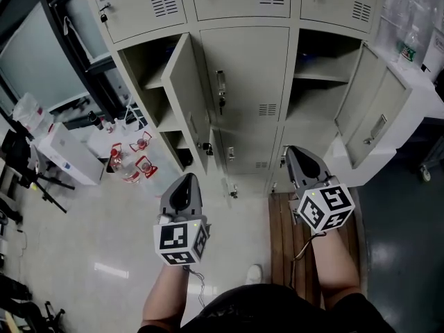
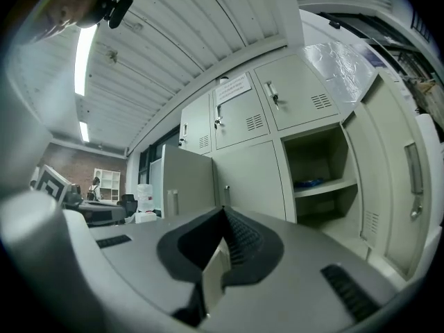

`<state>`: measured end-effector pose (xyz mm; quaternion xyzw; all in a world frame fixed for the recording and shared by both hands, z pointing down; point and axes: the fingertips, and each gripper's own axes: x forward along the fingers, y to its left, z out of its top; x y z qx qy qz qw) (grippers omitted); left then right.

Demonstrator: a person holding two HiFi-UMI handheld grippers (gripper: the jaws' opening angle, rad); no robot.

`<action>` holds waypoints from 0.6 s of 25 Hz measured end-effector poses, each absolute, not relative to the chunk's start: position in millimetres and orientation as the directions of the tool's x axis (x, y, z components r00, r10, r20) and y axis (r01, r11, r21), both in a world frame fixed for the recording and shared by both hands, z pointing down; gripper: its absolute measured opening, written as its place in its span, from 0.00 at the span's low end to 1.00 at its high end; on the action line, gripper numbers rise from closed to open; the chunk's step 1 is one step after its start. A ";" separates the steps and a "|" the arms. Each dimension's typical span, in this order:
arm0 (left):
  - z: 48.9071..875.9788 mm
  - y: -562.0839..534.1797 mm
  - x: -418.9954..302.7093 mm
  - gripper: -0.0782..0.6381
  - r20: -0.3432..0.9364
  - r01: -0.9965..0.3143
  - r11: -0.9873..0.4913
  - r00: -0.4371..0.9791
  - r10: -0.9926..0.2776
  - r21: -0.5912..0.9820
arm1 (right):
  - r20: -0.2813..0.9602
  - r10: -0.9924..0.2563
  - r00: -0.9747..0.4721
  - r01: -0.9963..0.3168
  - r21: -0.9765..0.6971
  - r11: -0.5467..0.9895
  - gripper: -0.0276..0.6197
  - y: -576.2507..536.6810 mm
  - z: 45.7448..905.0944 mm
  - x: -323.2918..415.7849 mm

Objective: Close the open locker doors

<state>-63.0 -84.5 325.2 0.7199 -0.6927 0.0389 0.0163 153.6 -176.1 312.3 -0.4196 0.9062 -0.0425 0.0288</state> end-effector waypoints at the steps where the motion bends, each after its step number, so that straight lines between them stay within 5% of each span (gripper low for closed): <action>1: 324.7 -87.3 -61.0 0.12 0.078 -0.999 -0.034 0.031 -0.996 -0.033 | -0.018 -0.760 -0.650 -0.754 -0.102 0.648 0.04 -179.3 312.9 155.5; 12: 319.2 -97.1 -51.2 0.12 0.071 -0.998 0.009 -0.013 -0.997 -0.057 | -0.034 -0.734 -0.678 -0.727 -0.110 0.677 0.04 -186.6 310.1 165.6; 15: 318.6 -100.1 -51.7 0.24 0.069 -0.998 0.014 -0.017 -0.997 -0.056 | -0.034 -0.734 -0.678 -0.728 -0.104 0.678 0.04 -184.9 307.9 165.9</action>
